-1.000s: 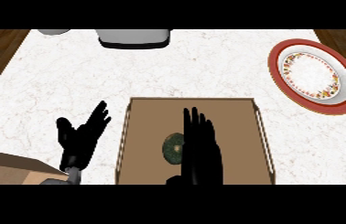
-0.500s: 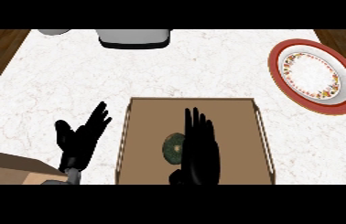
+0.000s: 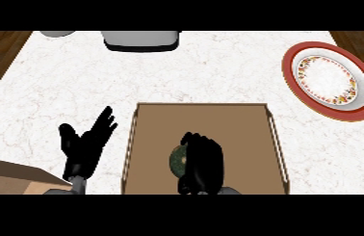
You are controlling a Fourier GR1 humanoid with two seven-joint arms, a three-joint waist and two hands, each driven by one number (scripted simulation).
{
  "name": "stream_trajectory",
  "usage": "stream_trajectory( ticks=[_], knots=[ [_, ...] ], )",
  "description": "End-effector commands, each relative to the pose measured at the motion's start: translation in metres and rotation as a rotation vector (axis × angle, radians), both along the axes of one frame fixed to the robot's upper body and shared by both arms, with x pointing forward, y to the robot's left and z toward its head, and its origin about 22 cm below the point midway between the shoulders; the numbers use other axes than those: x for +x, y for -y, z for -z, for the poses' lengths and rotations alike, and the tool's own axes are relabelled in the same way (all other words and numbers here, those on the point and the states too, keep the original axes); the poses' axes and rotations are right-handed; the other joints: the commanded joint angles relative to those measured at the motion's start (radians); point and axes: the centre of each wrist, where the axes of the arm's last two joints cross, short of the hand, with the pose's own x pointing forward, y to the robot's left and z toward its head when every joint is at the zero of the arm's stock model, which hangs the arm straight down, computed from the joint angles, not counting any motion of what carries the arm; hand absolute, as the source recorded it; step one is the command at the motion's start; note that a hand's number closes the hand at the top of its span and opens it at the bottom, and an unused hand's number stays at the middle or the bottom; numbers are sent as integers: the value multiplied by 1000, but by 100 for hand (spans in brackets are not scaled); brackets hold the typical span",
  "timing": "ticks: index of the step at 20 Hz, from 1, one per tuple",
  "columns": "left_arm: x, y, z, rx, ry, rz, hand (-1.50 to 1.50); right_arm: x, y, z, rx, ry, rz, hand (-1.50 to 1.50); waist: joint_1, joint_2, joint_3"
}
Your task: Pick the squash from the tray and place it in the plate
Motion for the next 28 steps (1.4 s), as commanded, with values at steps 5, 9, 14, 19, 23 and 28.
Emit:
stream_trajectory(
  ticks=[5, 9, 14, 19, 23, 28],
  knots=[
    [-15, -11, 6, 10, -13, 9, 0, -6, -11, 11, -88, 14, 62, 150, 0, 4, -2],
    [1, 2, 1, 4, -6, -3, 0, 90, 34, -14, -69, 73, 362, 150, 2, 18, -1],
    [-1, -1, -4, 8, 35, -1, 0, 149, 105, -46, -31, 130, 725, 150, -1, 44, -2],
    [2, 8, -5, -1, 43, 53, 0, 194, 154, -100, -136, 410, 906, 150, 59, 55, -7],
    [6, 11, -9, 13, 53, 80, 0, 212, 183, -131, -163, 551, 1057, 150, 92, 60, -3],
    [6, 19, -8, 5, 38, 103, 0, 222, 215, -162, -158, 711, 1215, 150, 106, 61, -1]
  ],
)
